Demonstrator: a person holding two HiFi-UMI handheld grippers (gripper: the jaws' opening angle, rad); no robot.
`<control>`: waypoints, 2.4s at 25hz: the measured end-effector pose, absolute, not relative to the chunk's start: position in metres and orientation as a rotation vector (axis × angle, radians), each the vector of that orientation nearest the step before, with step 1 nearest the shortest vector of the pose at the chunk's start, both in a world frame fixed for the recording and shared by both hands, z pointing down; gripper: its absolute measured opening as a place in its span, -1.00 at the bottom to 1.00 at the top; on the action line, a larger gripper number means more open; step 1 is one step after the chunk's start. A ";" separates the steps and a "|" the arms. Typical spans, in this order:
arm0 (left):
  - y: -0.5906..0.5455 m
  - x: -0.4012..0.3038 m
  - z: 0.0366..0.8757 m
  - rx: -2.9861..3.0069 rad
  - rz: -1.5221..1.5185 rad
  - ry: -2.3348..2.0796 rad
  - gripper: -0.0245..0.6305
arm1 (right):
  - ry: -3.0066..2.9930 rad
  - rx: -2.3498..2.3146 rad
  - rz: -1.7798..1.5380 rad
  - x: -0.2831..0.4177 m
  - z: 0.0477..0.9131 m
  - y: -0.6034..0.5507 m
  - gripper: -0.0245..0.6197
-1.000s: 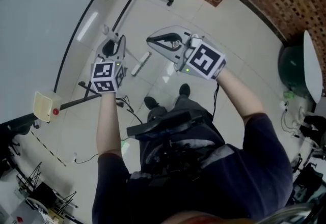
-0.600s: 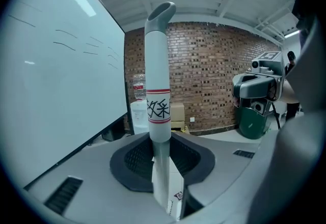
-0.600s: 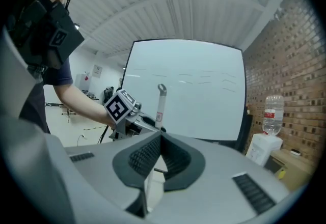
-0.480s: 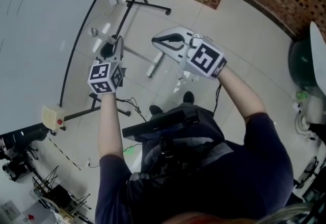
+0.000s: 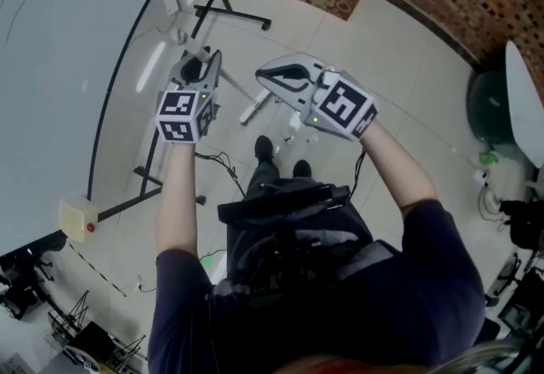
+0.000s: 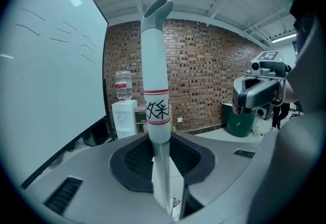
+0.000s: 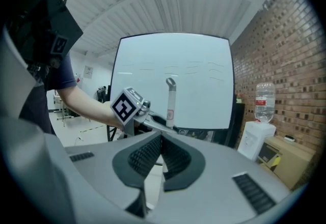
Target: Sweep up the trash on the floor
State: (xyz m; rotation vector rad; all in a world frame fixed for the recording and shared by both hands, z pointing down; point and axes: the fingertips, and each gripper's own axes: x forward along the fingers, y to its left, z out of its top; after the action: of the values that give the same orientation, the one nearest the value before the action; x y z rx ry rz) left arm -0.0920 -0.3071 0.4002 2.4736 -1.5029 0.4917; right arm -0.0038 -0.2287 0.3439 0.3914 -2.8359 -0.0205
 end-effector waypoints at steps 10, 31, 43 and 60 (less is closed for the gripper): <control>-0.393 -0.061 0.455 2.612 0.577 -1.247 -0.69 | -2.862 0.629 0.077 -0.044 0.325 -0.328 -0.27; -0.513 -0.045 0.560 2.699 0.774 -1.137 -0.69 | -2.714 0.929 -0.090 -0.084 0.422 -0.486 -0.55; -0.521 -0.032 0.631 2.632 0.832 -1.084 -0.69 | -2.605 0.768 -0.113 -0.068 0.494 -0.479 -0.56; -0.449 0.007 0.642 2.522 0.923 -0.863 -0.67 | -2.579 0.678 -0.002 -0.033 0.502 -0.407 -0.56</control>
State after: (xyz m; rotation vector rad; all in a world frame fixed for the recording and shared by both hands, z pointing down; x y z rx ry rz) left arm 0.0071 -0.4488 0.6420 2.5218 -0.8634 0.9233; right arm -0.0331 -0.4072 0.5019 0.6776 -2.5793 -0.0021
